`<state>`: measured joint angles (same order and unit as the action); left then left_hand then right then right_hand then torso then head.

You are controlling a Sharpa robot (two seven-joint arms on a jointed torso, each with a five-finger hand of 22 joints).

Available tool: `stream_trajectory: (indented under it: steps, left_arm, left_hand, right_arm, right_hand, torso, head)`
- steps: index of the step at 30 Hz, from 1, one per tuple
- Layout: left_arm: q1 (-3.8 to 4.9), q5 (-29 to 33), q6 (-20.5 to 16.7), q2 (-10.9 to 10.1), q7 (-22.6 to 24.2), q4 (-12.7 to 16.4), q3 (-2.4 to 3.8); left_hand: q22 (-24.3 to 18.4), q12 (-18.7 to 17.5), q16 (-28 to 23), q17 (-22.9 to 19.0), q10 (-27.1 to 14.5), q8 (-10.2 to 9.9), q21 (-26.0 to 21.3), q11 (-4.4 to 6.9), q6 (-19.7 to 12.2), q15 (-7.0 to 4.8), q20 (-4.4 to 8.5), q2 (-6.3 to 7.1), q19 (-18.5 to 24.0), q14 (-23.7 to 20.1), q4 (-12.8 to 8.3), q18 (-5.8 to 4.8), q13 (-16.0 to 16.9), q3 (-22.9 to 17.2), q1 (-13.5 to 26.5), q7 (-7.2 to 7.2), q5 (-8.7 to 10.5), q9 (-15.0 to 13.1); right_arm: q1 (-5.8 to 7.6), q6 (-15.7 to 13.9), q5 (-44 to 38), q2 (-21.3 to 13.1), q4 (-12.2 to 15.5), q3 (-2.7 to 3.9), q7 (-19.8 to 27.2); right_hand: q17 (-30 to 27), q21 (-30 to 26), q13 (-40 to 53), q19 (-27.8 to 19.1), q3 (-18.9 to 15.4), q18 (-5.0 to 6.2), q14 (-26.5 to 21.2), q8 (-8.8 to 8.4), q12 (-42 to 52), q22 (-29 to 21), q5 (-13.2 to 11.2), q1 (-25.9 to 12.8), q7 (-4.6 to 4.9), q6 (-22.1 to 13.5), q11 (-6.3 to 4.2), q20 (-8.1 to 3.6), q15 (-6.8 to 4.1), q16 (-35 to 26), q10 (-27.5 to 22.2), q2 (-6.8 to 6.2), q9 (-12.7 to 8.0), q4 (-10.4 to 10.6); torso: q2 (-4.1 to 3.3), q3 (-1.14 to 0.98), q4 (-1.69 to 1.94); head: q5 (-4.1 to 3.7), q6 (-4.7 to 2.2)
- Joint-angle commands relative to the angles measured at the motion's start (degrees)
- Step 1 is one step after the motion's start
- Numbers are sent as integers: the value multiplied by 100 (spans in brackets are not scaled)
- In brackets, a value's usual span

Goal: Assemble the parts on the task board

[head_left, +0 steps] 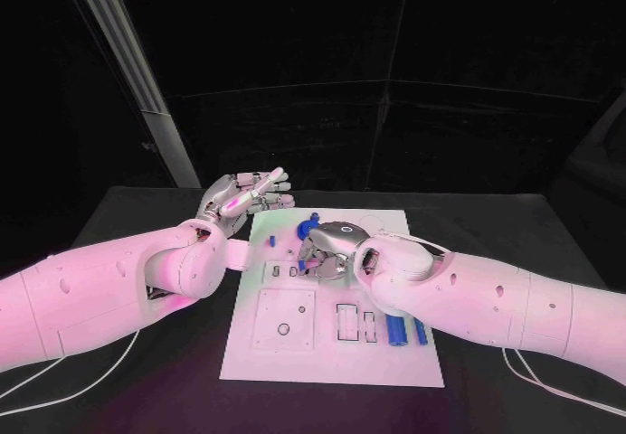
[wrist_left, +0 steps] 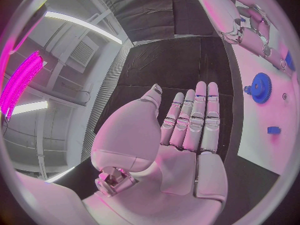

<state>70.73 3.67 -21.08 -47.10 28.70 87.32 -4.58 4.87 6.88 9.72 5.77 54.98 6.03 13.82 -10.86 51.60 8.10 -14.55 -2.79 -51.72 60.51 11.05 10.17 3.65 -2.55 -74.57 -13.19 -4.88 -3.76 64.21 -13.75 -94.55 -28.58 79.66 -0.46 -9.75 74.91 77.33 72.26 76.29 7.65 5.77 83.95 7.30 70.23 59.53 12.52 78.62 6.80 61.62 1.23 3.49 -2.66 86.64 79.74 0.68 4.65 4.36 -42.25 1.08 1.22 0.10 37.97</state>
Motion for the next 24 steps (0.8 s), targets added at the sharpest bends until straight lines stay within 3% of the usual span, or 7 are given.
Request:
stream_trajectory:
  steps: [1, 12, 24]
  left_arm:
    - [11, 3, 80, 0, 14, 5, 4]
    - [11, 3, 82, 2, 5, 2, 4]
    - [11, 3, 84, -2, -10, 1, 4]
  left_hand:
    - [-5, -3, -19, 7, 43, -13, -30, 4, 29, 3, 7, -51, -37, 52, -21, 38, -1, 2, -13, -54, 1, 2]
    - [-5, -3, -19, 7, 43, -13, -30, 4, 29, 3, 7, -51, -37, 52, -21, 38, -1, 2, -13, -54, 1, 2]
    - [-7, -6, -22, 8, 42, -16, -32, 3, 28, 3, 7, -53, -39, 53, -20, 37, -1, 3, -10, -54, 0, 3]
  right_arm:
    - [-30, 381, -127, -3, 5, -31, -120]
    - [-33, 421, -194, -2, 51, -31, -201]
    - [-34, 277, -251, -9, 70, -32, -279]
  right_hand:
    - [844, -42, -13, -46, 27, 2, 462, -33, -41, -24, -34, -89, -63, 144, 7, -5, -8, -37, -22, -18, -14, 16]
    - [793, -88, -91, -83, -9, 15, 450, -103, -142, -105, 9, -277, -23, 67, 41, 18, 19, -70, -81, -163, -37, 79]
    - [736, -153, -230, -130, -136, 33, 437, -224, -318, -215, -27, -531, 43, -112, 103, 63, 70, -110, -192, -363, -66, 186]
  torso:
    - [-4, -1, 1]
    - [0, 2, 5]
    - [-3, -1, 7]
  head:
    - [1, 1]
    - [-3, 13]
    - [-6, 5]
